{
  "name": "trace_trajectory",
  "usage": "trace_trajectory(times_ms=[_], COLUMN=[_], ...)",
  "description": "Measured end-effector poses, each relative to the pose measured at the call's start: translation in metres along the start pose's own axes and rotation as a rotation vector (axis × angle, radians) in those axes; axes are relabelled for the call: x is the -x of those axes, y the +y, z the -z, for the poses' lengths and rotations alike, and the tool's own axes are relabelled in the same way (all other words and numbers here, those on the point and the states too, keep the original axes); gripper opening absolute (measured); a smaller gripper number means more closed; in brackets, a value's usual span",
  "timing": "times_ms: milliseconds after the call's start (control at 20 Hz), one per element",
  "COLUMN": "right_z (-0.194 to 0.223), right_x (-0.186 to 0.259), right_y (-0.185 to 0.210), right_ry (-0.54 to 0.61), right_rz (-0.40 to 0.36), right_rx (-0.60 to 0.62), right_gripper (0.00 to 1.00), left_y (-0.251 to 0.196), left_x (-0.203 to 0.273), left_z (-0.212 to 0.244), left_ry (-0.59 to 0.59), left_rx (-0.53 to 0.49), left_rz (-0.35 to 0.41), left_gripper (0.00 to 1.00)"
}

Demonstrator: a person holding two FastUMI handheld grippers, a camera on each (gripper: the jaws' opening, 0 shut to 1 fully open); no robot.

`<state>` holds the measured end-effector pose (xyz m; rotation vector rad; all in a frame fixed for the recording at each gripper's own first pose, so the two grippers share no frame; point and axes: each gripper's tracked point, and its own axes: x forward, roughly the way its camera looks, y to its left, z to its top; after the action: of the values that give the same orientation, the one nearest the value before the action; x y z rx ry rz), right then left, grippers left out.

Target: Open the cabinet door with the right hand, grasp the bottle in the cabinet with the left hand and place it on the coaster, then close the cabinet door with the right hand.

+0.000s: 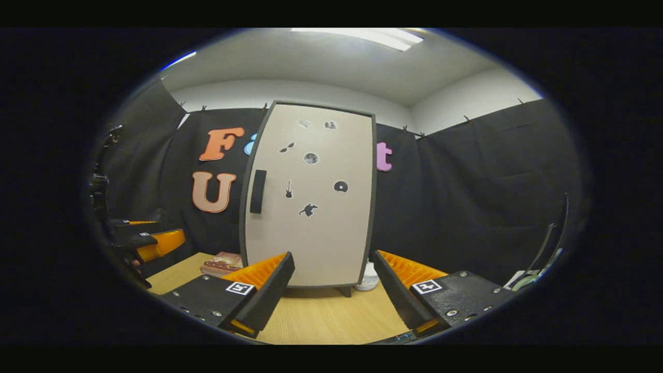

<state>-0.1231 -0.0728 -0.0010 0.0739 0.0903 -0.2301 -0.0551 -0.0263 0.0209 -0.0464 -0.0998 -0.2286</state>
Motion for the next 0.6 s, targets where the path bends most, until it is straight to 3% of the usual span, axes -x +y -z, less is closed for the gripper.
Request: trace_trajectory(times_ms=[250,600], right_z=[0.003,0.003], right_x=[-0.017,-0.051], right_y=[-0.039,-0.089], right_ry=[-0.027,-0.064], right_rz=[-0.006,-0.076], right_rx=[0.046,0.037], right_gripper=[0.95,0.95], left_y=[-0.053,-0.108], left_x=[-0.019,-0.050], left_z=[0.004,0.007], left_ry=[-0.024,-0.025], left_rx=[0.016,0.091], left_rz=[0.014,-0.051], left_gripper=[0.96,0.96])
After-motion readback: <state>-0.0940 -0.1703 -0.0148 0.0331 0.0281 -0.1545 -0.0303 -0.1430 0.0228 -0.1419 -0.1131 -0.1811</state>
